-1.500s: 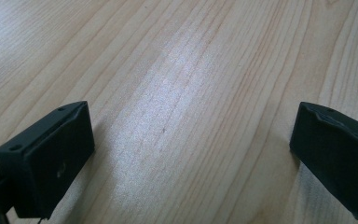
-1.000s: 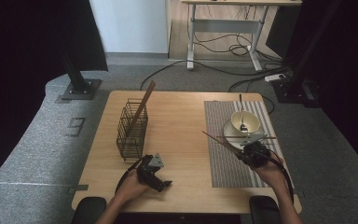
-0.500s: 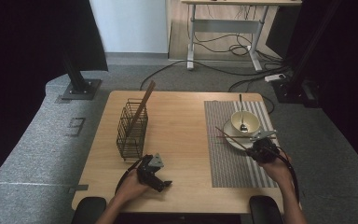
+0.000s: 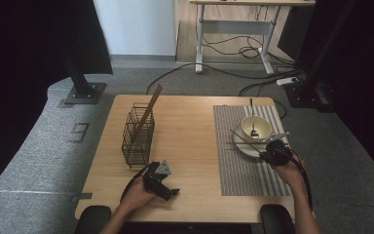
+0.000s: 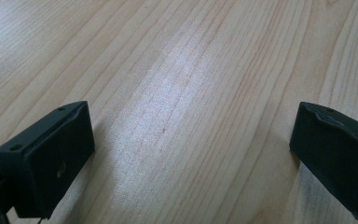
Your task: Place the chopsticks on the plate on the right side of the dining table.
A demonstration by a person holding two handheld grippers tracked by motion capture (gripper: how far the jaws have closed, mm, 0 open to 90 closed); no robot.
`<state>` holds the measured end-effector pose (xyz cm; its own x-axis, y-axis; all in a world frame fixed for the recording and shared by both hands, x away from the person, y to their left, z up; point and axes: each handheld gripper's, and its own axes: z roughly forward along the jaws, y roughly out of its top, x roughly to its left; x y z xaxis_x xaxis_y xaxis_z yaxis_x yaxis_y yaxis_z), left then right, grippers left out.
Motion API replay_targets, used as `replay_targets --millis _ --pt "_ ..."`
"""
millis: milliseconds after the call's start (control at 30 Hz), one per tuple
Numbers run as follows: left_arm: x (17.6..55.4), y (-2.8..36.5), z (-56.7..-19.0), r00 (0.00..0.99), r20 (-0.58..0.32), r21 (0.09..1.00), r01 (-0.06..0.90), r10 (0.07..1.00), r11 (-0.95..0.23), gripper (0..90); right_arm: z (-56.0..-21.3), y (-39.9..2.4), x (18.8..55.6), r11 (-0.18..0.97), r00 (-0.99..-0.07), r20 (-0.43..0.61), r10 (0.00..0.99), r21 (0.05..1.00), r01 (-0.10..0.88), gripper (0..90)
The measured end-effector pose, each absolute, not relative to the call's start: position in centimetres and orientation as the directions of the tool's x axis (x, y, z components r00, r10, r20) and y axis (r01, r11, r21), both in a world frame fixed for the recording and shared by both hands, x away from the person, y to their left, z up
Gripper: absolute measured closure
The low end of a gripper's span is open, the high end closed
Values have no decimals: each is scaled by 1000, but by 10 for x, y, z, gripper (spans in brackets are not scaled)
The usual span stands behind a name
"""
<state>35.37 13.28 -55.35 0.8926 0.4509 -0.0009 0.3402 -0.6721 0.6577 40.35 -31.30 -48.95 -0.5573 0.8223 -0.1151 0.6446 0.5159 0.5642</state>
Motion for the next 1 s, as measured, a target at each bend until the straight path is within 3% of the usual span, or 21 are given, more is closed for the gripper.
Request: replay_targets --millis 667,1000 --pt "354 133 -554 893 -2 659 340 451 -671 0 -501 -334 416 477 -516 -103 850 565 673 781" --pt "354 133 -553 894 1 656 338 449 -675 0 -505 -345 414 444 -477 -106 872 582 682 706"
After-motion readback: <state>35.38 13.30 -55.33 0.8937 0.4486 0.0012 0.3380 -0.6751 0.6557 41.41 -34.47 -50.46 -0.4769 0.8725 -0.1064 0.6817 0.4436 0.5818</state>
